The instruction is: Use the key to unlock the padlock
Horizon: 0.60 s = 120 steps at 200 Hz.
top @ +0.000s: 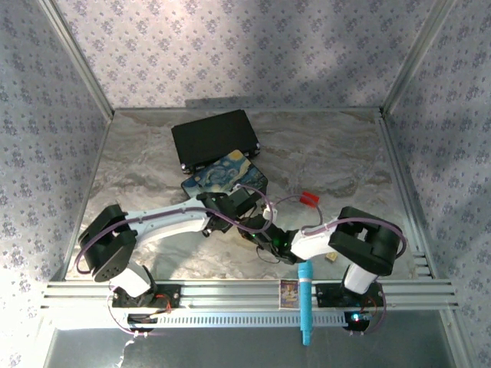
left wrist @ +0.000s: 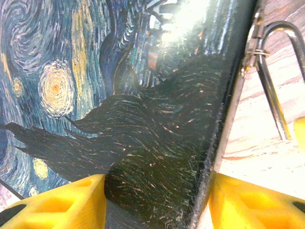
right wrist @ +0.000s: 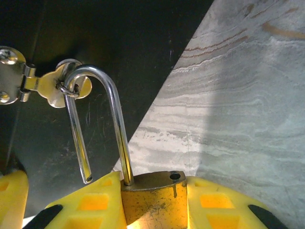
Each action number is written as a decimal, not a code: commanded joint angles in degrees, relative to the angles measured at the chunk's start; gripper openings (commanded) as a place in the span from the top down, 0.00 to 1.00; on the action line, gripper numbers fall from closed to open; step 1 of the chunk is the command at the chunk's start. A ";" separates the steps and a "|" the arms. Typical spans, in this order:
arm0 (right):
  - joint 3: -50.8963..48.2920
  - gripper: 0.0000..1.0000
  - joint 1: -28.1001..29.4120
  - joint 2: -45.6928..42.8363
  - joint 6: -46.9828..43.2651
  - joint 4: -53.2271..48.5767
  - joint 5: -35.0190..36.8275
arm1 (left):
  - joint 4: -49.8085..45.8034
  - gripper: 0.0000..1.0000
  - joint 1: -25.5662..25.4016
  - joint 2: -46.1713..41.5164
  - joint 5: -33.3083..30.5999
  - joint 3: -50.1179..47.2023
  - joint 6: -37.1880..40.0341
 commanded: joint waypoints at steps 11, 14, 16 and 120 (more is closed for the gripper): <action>2.85 1.00 -1.27 6.58 4.81 9.19 2.90 | -2.32 0.47 -1.44 3.01 9.41 -1.56 0.15; 3.01 1.00 -1.32 6.70 4.89 9.11 2.88 | -2.30 0.47 -1.44 3.14 9.59 -1.42 0.20; 3.08 1.00 -1.30 6.75 5.07 9.08 2.99 | -2.37 0.47 -1.44 3.17 9.74 -1.46 0.24; 1.46 1.00 -5.23 10.40 6.72 16.98 1.38 | -4.44 0.54 -2.05 3.52 11.69 -0.96 1.63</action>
